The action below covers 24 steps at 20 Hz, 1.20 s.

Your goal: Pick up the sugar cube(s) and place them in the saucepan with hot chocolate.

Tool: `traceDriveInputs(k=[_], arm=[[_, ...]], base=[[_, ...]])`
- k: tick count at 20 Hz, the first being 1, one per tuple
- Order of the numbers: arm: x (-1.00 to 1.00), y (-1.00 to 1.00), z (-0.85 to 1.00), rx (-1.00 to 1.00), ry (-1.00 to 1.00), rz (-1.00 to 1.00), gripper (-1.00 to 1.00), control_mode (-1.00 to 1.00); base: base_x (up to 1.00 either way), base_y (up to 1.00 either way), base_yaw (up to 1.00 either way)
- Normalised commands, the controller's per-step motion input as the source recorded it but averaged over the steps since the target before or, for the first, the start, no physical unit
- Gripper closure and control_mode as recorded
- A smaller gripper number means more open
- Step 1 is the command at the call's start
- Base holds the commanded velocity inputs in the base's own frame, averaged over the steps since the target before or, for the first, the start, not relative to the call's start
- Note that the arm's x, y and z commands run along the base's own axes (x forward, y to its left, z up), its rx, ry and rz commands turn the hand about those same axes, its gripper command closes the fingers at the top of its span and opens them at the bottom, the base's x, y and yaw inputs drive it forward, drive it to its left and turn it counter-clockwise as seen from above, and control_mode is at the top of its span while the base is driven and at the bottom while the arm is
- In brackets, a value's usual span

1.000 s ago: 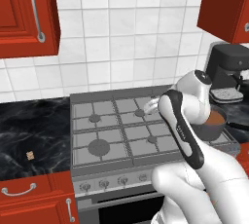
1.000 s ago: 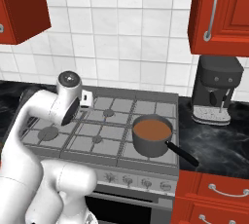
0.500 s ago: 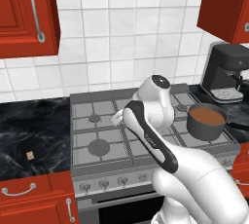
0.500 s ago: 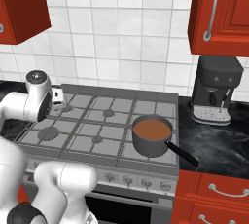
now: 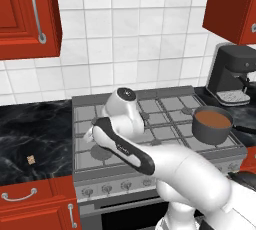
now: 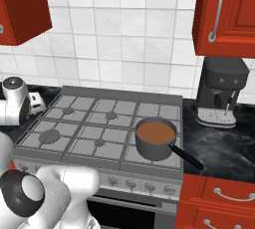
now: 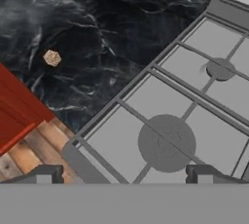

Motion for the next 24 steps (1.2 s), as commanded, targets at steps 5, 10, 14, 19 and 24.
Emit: traceDriveInputs(k=[5,10,14,19,24], arm=[[0.06,0.85,0.0,-0.08,0.12,0.02,-1.0,-1.0],[0.0,0.73,-0.05,-0.06,0.1,0.0,-1.0,-1.0],[-0.26,0.22,-0.29,-0.01,0.06,0.0,-1.0,-1.0],[-0.16,0.17,-0.36,0.0,0.09,0.0,-1.0,-1.0],[-0.04,0.21,-0.14,0.0,0.02,0.0,-1.0,-1.0]], base=[[0.0,0.0,0.0],[0.0,0.0,0.0],[0.0,0.0,0.0],[0.0,0.0,0.0],[0.0,0.0,0.0]])
